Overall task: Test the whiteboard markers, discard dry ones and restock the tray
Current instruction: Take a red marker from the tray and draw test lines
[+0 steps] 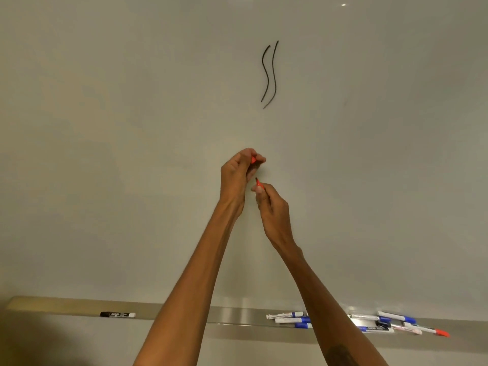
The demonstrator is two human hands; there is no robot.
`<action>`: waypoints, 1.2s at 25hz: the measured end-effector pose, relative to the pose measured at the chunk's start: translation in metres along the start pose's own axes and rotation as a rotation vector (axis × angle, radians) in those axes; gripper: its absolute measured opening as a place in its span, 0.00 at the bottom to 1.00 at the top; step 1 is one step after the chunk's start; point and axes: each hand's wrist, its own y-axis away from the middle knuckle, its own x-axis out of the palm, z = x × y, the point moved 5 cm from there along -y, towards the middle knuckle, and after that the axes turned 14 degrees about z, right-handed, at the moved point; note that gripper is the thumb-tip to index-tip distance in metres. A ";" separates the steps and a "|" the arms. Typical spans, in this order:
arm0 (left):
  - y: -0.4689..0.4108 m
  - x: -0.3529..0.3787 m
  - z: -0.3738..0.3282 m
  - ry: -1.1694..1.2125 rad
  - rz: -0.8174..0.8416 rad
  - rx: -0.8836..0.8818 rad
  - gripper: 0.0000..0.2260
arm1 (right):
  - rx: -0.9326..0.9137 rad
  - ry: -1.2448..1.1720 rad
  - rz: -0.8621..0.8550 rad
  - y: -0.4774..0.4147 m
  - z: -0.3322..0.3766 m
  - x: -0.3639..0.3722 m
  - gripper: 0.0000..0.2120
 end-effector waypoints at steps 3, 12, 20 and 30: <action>-0.016 0.003 -0.044 -0.141 0.023 0.167 0.10 | 0.006 -0.161 -0.036 -0.013 0.019 -0.009 0.15; -0.065 -0.005 -0.110 -0.485 -0.117 0.445 0.13 | -0.152 -0.409 -0.194 -0.042 0.075 -0.059 0.11; -0.120 -0.008 -0.117 -1.051 -0.174 0.770 0.16 | -0.245 -0.446 -0.162 -0.053 0.083 -0.082 0.16; -0.136 -0.017 -0.098 -1.234 -0.296 0.900 0.16 | -0.288 -0.320 -0.299 -0.092 0.079 -0.087 0.16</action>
